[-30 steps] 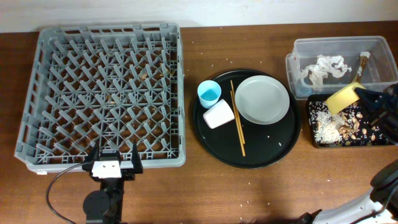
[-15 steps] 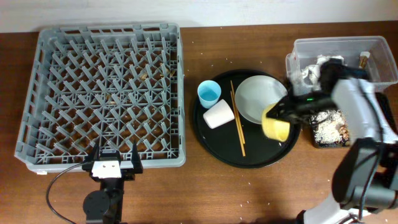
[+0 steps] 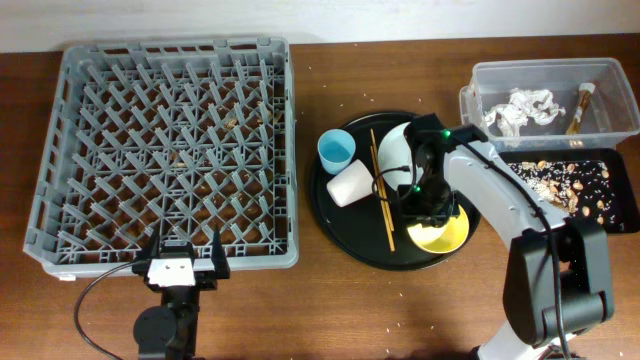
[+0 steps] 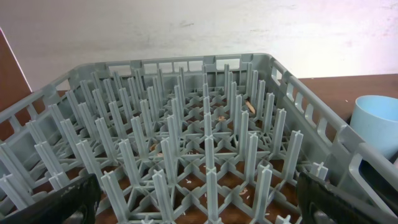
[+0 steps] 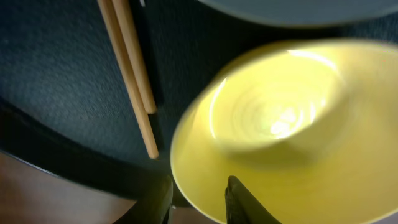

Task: Sort waste into correct bins and load items into the dishwasher rack
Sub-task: 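Set the yellow bowl back down on the black tray, then grasp the pink cup with the right gripper and lift it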

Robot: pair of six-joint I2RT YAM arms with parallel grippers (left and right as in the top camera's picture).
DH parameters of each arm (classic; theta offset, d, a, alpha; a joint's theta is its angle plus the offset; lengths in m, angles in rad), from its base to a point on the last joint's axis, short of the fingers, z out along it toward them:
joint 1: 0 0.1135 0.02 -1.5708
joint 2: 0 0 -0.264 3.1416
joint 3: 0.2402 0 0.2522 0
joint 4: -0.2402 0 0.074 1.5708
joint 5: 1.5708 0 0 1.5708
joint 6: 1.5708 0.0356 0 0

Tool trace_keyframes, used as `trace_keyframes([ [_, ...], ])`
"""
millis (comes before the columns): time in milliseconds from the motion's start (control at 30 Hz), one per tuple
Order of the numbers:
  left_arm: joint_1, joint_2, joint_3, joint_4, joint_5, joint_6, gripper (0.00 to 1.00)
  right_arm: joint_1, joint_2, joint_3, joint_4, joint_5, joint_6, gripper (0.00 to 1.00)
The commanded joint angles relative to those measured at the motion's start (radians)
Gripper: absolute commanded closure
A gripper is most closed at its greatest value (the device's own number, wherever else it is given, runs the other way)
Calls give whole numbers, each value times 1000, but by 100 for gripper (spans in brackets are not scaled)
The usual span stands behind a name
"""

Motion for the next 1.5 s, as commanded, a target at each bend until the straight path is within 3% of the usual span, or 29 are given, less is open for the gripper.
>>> trace_keyframes([
  [0,5,-5,-5,1,7,12,0,-27,-19,196,20,-68,-101,69],
  [67,5,-5,-5,0,7,12,0,-38,-17,249,142,-259,-381,46],
  [133,5,-5,-5,1,7,12,0,-36,16,230,228,-362,-492,40],
  [200,5,-5,-5,1,7,12,0,-36,106,222,276,-379,-540,40],
  [400,5,-5,-5,0,7,12,0,-37,240,220,265,-591,-622,51],
  [533,5,-5,-5,1,7,12,0,-35,245,220,227,-659,-621,76],
  [567,5,-5,-5,0,7,12,0,-35,245,220,214,-659,-621,87],
  [633,5,-5,-5,1,7,12,0,-35,245,220,188,-660,-621,96],
  [800,5,-5,-5,0,7,12,0,-112,180,245,145,-821,-456,96],
  [933,5,-5,-5,1,7,12,0,-232,-13,263,70,-969,-436,96],
  [1067,4,-5,-5,68,23,11,0,-231,-44,262,71,-1135,-429,96],
  [1100,3,-5,-5,82,97,11,0,-219,-44,262,71,-1135,-429,96],
  [1167,3,-5,-5,56,414,-19,0,-183,-44,262,71,-1136,-430,96],
  [1300,3,-5,-5,340,409,-299,0,-140,-44,262,111,-1213,-440,96],
  [1333,3,-3,-5,383,302,-503,0,-139,-44,262,125,-1242,-440,96],
  [1400,3,34,-2,292,143,-880,0,-139,-44,262,145,-1262,-439,96],
  [1467,3,111,6,283,95,-1039,0,-139,-44,262,146,-1262,-439,96],
])
